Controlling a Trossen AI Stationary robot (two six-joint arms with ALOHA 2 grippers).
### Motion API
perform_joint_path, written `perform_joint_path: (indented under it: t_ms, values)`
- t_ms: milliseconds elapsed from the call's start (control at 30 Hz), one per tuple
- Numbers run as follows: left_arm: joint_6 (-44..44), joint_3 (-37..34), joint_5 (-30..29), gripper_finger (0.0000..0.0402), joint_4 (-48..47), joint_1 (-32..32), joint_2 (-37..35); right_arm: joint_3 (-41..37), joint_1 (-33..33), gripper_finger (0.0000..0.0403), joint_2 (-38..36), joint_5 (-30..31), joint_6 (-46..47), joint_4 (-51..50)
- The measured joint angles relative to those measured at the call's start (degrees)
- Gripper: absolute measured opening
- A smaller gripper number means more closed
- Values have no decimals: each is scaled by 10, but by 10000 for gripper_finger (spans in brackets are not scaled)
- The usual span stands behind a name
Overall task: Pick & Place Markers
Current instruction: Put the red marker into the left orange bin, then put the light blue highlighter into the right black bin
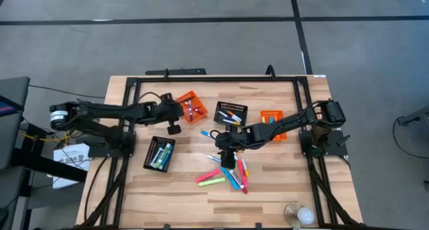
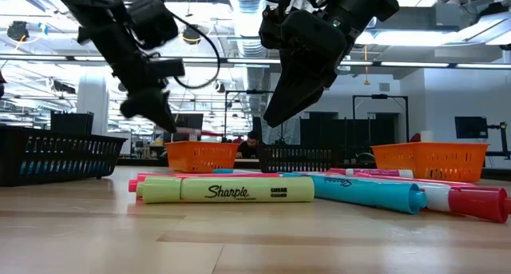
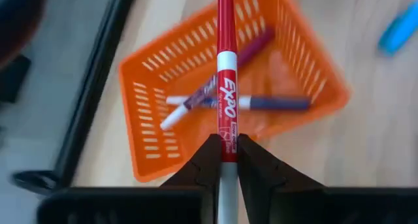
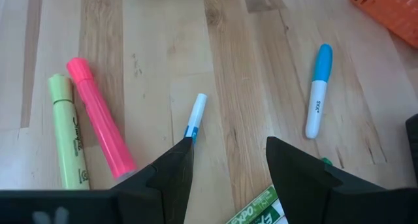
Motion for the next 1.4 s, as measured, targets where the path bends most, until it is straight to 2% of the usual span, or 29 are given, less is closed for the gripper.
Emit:
perform_joint_path:
  t_ms: [167,300,433,600,700,800,933,1000,1067,1267,1400]
  values:
    - [54,0,-68,39,20,0,36,0,0,182,0,0,0,0]
    - [68,0,-69,55,36,-1,38,0,0,182,0,0,0,0]
    - [131,0,-72,75,40,-2,38,0,0,182,0,0,0,0]
    - [188,0,-148,94,63,-2,38,0,0,182,0,0,0,0]
    - [168,0,-176,100,95,-2,38,0,0,182,0,0,0,0]
    - [79,0,-152,101,118,-12,38,0,0,182,0,0,-1,1]
    - [-25,0,-40,101,133,-40,38,0,-5,182,9,3,-1,31]
    - [-52,0,15,101,149,-56,37,-1,-11,182,19,3,-5,54]
    - [-65,0,45,101,160,-73,38,1,-19,182,42,5,-25,102]
    - [-70,1,52,101,183,-112,39,9,-42,182,91,74,-47,126]
    - [-70,2,53,101,199,-121,39,10,-60,182,121,80,-47,139]
